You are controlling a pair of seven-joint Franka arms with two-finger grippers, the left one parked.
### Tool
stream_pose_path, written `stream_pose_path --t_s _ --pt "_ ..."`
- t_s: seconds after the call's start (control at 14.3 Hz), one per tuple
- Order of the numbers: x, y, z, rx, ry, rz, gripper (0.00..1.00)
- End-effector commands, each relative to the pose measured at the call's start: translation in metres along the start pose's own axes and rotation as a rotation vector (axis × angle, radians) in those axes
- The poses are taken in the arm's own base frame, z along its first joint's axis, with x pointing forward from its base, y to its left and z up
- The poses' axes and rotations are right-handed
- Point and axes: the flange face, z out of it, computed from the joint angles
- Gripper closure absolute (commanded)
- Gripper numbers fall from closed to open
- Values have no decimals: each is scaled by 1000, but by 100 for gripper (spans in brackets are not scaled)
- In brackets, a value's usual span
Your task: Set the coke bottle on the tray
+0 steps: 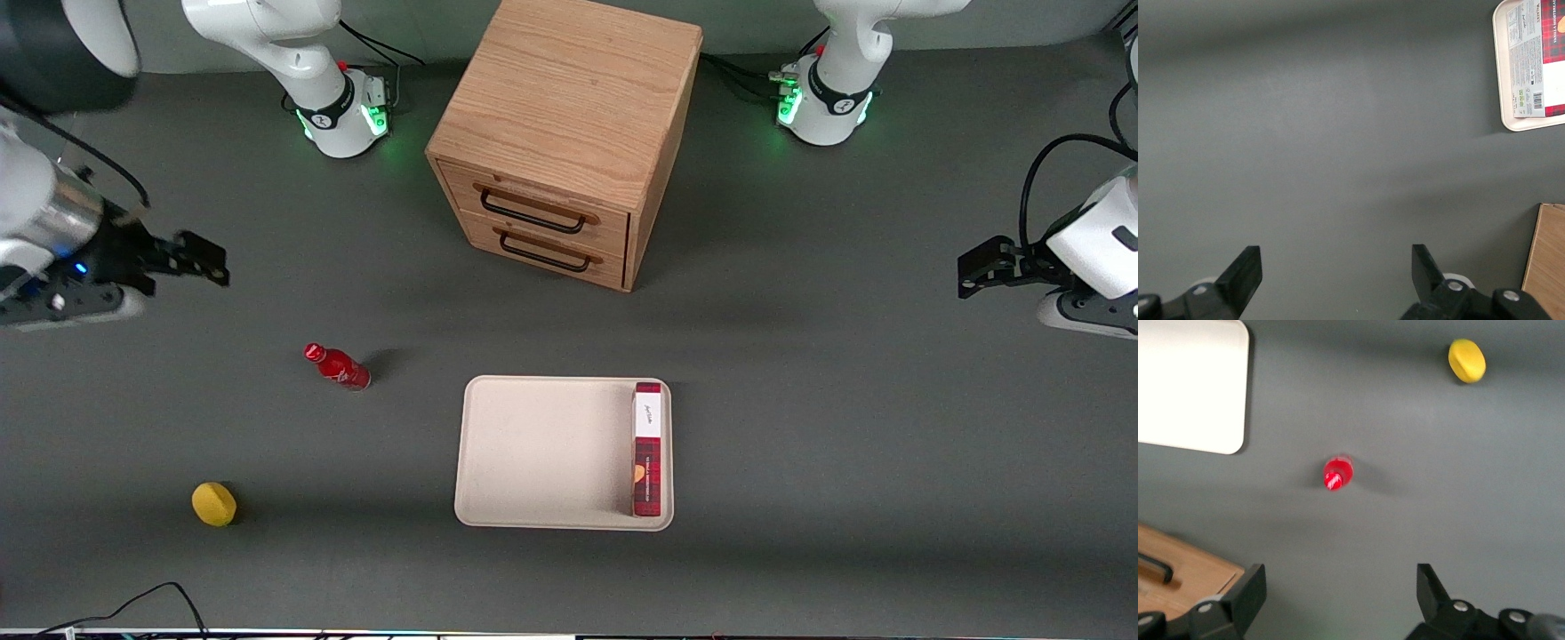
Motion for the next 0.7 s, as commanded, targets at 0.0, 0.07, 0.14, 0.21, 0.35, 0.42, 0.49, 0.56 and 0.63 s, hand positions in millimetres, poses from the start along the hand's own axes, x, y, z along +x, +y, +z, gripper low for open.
stream_pose_path --t_s 0.0,0.07,0.14,0.21,0.35,0.42,0.49,0.56,0.63 --pt "13 -6 60 0 4 -31 0" --pt "22 -6 79 -3 -9 -30 0" --pt "29 -8 97 -4 -20 -34 0" --pt "32 -16 112 -3 -23 -49 0" --pt "22 -23 145 -3 9 -58 0" --pt "16 -24 158 -3 28 -56 0" --pt "13 -26 170 -2 34 -59 0" --pt "11 -27 178 -1 36 -61 0" --pt "10 -26 185 0 40 -62 0"
